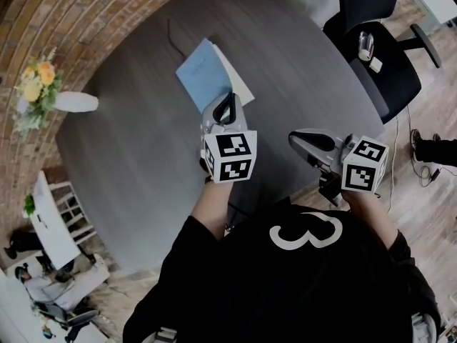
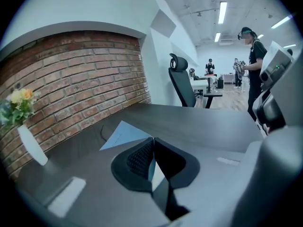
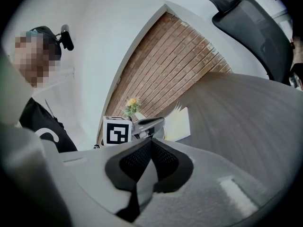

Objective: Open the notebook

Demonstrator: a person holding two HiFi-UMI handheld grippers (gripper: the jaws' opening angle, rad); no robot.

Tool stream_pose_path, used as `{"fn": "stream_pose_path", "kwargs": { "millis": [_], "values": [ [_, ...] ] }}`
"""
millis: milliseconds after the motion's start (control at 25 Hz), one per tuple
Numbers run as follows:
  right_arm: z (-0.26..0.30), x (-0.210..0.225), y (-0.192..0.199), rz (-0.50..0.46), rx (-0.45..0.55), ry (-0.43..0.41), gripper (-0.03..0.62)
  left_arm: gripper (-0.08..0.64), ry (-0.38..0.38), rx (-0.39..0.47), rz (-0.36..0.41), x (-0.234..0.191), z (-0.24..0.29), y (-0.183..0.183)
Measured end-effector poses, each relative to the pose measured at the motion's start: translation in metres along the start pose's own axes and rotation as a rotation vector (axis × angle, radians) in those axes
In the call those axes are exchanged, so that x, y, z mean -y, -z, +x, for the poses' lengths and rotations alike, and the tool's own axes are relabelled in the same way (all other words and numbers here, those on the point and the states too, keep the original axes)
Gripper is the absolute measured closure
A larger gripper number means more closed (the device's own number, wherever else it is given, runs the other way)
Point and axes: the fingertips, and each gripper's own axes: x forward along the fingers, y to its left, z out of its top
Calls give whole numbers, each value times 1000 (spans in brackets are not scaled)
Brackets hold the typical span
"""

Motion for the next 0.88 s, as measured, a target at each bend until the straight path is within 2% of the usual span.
{"fn": "stream_pose_path", "kwargs": {
  "millis": [120, 280, 880],
  "values": [
    [6, -5, -4, -13, -4, -17, 591, 534, -27, 36, -25, -9, -13, -6],
    [18, -15, -9, -33, -11, -37, 591, 535, -36, 84, -125, -25, -29, -7],
    [49, -41, -5, -68, -60, -81, 591, 537, -96, 122, -411, -82, -85, 23]
  ]
}}
